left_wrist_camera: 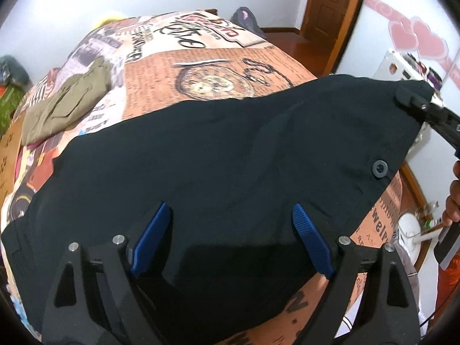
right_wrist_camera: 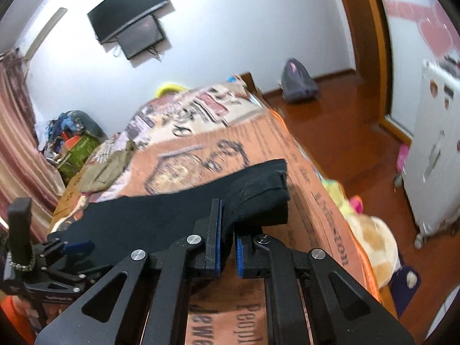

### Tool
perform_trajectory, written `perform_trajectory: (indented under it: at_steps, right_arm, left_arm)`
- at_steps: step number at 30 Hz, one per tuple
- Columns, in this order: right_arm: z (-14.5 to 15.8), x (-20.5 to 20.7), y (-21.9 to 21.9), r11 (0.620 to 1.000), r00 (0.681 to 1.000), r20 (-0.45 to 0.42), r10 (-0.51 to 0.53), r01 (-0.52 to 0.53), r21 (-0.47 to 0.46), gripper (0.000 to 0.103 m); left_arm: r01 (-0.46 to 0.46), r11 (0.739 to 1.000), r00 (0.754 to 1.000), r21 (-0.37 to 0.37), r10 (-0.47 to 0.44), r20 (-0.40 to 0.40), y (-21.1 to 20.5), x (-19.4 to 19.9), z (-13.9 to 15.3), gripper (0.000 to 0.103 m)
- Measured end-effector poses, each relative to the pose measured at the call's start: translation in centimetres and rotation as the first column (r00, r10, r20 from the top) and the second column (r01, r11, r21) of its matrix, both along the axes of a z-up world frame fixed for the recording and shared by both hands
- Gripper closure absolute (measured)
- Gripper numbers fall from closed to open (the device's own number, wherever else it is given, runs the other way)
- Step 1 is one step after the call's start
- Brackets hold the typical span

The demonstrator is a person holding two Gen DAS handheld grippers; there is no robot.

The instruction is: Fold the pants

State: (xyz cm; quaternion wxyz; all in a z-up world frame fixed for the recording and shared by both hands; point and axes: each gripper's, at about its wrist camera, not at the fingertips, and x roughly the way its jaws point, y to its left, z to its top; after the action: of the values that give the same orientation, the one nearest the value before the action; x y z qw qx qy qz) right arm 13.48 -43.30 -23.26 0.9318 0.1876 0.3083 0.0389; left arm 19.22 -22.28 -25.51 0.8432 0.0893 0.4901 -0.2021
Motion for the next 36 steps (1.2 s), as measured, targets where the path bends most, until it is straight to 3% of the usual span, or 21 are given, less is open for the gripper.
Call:
perform_trajectory:
  at_steps: [9,16,21,28,32,34,36]
  right_arm:
    - [5.0,1.2,5.3,0.987,0.987,0.102,0.126,-0.115,-0.109,0.096]
    - [6.8,1.9,12.4,0.943,0.949,0.133,0.285,-0.253,-0.215,0.096]
    - [5.1,2.1,18.3,0.885,0.902,0.082,0.423,-0.393,-0.250,0.096]
    - [-2.0,2.0,24.5,0.775,0.820,-0.126,0.559,-0.570,-0.271,0.096]
    - [-4.4,1.6,25.7,0.749,0.806,-0.199,0.558,-0.592,-0.298,0.090]
    - [-4.0,1.2,25.7,0.736,0.796,-0.199,0.571,-0.604,-0.305,0.078]
    - [-3.1,0.8,25.4,0.735,0.789,-0.191,0.584,-0.613,-0.290,0.059]
  left_arm:
    - [-0.111,0.988,0.994,-0.104,0.111,-0.004,6.5,-0.4,1.8,0.015]
    - [-0.210,0.964,0.976,-0.162,0.216,0.018,12.8,-1.5,3.2,0.015]
    - [-0.298,0.938,0.952,-0.179,0.306,0.022,17.6,-2.0,3.7,0.015]
    - [-0.376,0.906,0.924,-0.196,0.382,-0.007,21.3,-3.1,3.0,0.015]
    - [-0.376,0.908,0.925,-0.185,0.380,-0.013,21.2,-3.5,2.5,0.015]
    - [-0.368,0.911,0.928,-0.184,0.373,-0.009,20.8,-3.3,2.5,0.015]
    - [-0.352,0.918,0.933,-0.182,0.359,0.006,20.1,-3.0,3.0,0.015]
